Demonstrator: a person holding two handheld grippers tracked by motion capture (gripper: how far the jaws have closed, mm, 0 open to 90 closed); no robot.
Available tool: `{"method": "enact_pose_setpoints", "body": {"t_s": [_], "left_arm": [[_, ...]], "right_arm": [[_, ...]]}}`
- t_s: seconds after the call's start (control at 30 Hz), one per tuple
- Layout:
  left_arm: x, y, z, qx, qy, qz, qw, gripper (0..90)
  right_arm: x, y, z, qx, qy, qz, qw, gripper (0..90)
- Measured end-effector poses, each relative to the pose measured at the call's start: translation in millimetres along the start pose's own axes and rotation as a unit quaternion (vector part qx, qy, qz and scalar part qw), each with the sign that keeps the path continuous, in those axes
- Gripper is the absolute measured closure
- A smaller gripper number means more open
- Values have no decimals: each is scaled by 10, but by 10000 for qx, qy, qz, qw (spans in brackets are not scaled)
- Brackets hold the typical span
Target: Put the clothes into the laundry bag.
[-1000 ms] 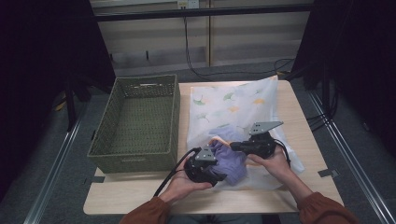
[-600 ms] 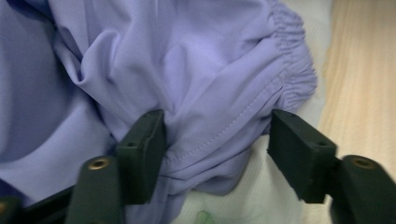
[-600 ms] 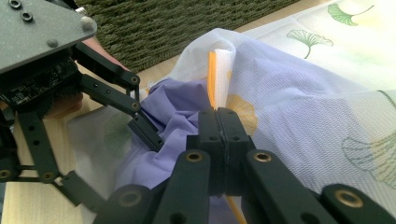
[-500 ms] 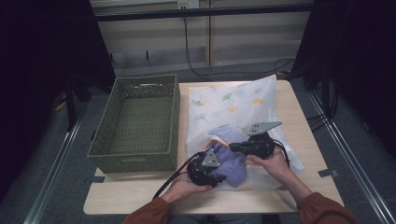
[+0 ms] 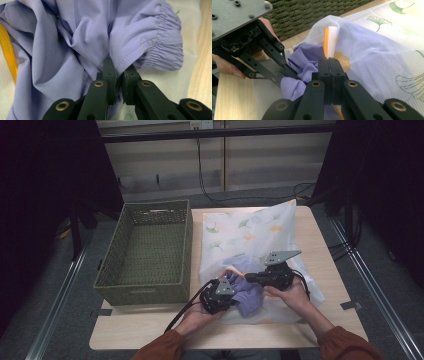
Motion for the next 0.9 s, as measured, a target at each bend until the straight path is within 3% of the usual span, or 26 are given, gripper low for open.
{"method": "enact_pose_setpoints", "body": {"t_s": [0.33,0.6,0.9], "left_arm": [[-146,16,-17,162,253,-223,9993,849],[-336,18,42,136,468,-582,9971,850],[-400,-72,150,0,691,-633,9956,850]], "right_arm": [[-51,28,0,-9,-15,-104,9999,900],[-98,102,-11,68,-35,-230,9997,900],[-141,171,-23,88,-29,-351,9993,900]]}}
Point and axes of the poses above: each handheld gripper's, and its own axes: y roughly backward along the jaws, x roughly out of its underside, z roughly to its left, the point moved 3 cm from there along -y, roughly forward along the jaws, and after that the axes turned 11 degrees about y, right-handed, at the moved point
